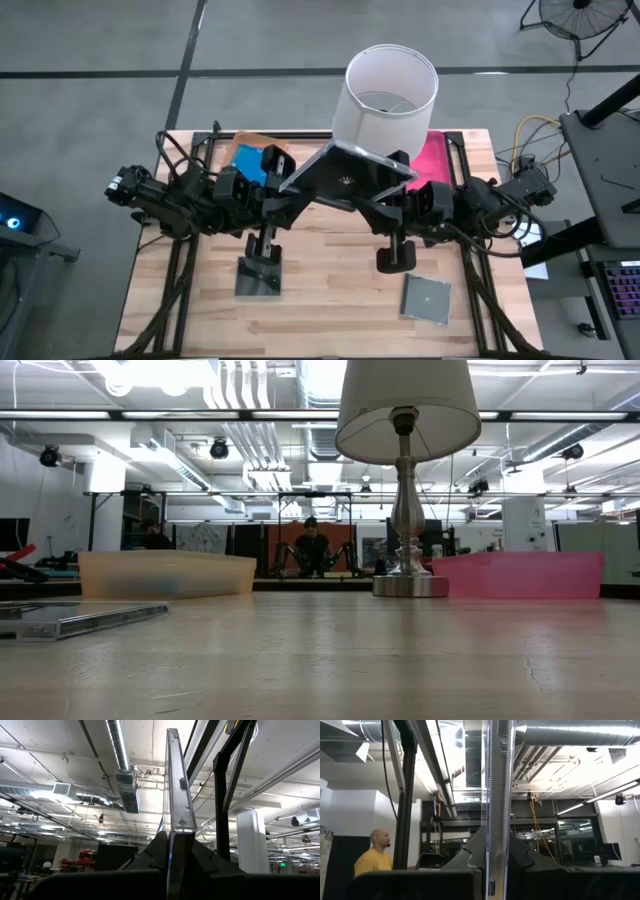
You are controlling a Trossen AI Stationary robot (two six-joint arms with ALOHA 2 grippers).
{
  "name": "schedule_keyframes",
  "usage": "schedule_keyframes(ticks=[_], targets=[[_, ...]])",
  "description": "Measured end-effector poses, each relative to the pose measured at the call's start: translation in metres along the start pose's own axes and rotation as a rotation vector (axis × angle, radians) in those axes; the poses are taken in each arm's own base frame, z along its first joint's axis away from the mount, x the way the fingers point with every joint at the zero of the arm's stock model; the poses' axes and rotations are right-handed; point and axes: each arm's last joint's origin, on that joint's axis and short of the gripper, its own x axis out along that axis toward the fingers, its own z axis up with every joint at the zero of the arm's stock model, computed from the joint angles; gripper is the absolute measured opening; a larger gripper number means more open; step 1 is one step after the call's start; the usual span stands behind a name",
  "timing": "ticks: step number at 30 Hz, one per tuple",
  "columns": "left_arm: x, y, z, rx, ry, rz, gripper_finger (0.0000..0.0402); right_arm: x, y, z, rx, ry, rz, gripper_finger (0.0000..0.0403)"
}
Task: Pick & place jewel cases by type
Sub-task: Put the middle black cd case into the pink bin
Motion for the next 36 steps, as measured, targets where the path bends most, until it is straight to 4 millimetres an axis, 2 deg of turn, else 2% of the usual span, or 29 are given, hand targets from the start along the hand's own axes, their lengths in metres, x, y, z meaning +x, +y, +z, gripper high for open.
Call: schedule_keyframes(ticks=[6, 16, 23, 36], targets=[[0.000, 0.001, 0.000, 0.002, -0.002, -0.001, 0.0007, 0.000, -0.001, 0.000, 0.008, -0.002, 0.000, 0.0025], [0.000, 0.003, 0.001, 0.006, -0.004, 0.000, 0.0003, 0.000, -0.001, 0.001, 0.046, -0.004, 0.005, 0.0060], [0.001, 0.005, 0.002, 0.025, -0.005, 0.014, 0.0002, 0.000, -0.002, 0.003, 0.049, -0.005, 0.002, 0.0095], [-0.004, 0.009, 0.015, 0.090, 0.040, 0.055, 0.0002, -0.009, -0.004, 0.022, 0.021, 0.042, -0.019, 0.0164]])
